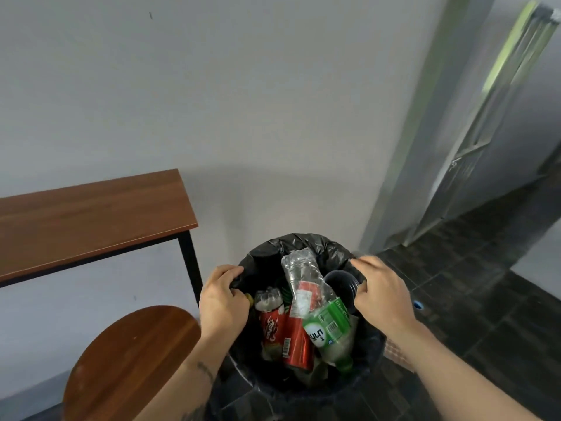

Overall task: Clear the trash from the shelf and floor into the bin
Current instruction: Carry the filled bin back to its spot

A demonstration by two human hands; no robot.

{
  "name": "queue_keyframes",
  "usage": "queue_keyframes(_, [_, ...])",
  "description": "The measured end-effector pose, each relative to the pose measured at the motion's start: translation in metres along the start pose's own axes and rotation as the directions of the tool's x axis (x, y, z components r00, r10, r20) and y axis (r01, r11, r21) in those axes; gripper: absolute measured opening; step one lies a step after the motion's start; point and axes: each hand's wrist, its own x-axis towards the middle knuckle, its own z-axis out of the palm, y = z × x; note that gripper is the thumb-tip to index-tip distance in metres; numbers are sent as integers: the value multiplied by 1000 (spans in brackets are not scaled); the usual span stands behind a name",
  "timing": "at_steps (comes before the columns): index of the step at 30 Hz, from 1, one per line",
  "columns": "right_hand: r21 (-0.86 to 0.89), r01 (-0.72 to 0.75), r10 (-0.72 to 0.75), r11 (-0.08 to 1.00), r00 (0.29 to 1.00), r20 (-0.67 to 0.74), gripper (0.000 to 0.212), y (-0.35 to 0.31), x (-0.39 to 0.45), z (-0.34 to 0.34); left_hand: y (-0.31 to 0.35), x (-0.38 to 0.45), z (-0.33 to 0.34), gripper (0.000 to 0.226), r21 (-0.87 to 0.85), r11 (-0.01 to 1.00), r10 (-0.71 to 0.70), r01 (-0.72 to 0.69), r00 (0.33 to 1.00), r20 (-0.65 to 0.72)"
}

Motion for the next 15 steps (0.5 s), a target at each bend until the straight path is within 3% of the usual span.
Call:
queue_keyframes(10, [-85, -30, 48, 996, 975, 218, 65, 52, 154, 76, -29, 127, 128, 55, 68, 996, -55, 50, 996, 66])
queue_keyframes(15, [-83, 16, 11, 996, 950, 312, 66, 64, 214, 132, -61, 173, 158, 60, 271, 961, -89, 49, 987, 137])
